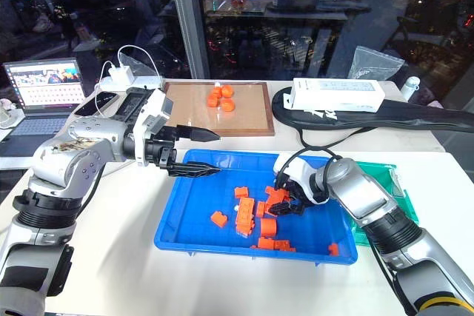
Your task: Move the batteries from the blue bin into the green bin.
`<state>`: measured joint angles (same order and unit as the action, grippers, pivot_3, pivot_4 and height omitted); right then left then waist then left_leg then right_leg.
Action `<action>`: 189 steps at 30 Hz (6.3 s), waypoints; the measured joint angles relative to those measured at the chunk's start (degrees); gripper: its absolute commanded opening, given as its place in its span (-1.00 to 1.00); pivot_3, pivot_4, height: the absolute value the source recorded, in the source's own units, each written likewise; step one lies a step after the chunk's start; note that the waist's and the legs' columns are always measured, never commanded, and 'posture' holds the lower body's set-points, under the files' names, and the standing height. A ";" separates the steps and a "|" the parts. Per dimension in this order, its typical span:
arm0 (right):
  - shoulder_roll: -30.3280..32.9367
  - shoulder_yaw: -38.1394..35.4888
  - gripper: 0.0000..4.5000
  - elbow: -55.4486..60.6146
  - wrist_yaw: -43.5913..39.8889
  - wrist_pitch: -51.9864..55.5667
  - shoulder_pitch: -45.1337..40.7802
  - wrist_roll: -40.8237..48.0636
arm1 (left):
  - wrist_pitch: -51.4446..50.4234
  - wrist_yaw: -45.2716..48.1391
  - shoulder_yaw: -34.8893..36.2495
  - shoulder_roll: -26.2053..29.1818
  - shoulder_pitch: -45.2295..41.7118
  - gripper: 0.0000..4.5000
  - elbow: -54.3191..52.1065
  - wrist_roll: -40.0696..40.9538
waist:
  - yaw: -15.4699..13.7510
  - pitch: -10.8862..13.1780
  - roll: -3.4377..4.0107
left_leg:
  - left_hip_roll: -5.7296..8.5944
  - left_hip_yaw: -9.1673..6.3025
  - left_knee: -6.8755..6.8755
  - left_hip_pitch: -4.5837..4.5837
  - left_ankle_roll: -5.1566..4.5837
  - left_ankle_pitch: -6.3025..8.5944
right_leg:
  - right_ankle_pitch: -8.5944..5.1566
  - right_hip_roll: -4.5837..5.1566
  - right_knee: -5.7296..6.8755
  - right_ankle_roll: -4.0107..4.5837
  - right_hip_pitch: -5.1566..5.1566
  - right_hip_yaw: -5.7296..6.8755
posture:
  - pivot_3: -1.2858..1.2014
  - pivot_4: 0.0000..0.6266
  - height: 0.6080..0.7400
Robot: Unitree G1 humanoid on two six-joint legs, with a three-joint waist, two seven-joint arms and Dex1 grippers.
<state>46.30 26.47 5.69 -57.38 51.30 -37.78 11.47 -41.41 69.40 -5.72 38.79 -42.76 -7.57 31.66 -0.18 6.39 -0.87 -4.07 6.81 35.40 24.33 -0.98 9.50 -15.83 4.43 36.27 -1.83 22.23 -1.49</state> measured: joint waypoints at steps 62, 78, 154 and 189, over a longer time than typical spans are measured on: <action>17.64 -9.34 0.80 17.13 -13.43 2.82 6.14 7.78 | 1.30 2.57 -2.81 -3.01 -1.79 1.00 2.89 -0.84 | -0.50 0.01 -0.02 | 0.00 -0.17 0.01 0.00 0.00 0.00 | -0.03 0.02 -0.04 0.04 -0.01 0.05 | 0.03 -0.52 0.37; 16.26 -12.76 1.00 16.58 -11.17 7.89 4.85 13.51 | 12.82 2.17 -12.83 -8.86 0.99 0.25 3.14 -9.57 | -0.61 0.02 -0.02 | 0.00 -0.18 0.07 0.07 0.00 0.00 | -0.01 0.02 -0.04 0.06 -0.01 0.06 | 0.03 -0.52 0.37; 23.14 -30.25 -0.37 9.39 1.27 9.71 22.52 2.75 | 3.98 6.20 -4.61 -3.32 -2.67 1.00 8.49 -3.11 | 0.20 0.04 0.08 | 0.01 -0.33 0.31 0.08 -0.03 0.03 | -0.28 0.04 0.45 0.19 -0.03 0.41 | 0.03 -0.52 0.37; -2.38 2.59 0.98 15.78 -0.99 4.33 -3.48 4.87 | -1.41 2.11 1.18 8.27 8.70 1.00 -2.50 -0.79 | 0.09 0.16 0.08 | -0.01 -0.33 0.30 0.08 -0.02 0.03 | -0.35 0.03 0.58 0.32 0.04 0.53 | 0.03 -0.52 0.37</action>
<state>43.92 29.05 21.47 -58.37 55.64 -41.27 16.34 -42.82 71.51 -4.54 47.07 -34.06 -10.07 30.86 -0.09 6.55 -0.79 -4.08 6.47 35.70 24.41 -1.00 9.53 -16.18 4.45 36.84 -1.52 22.27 -0.96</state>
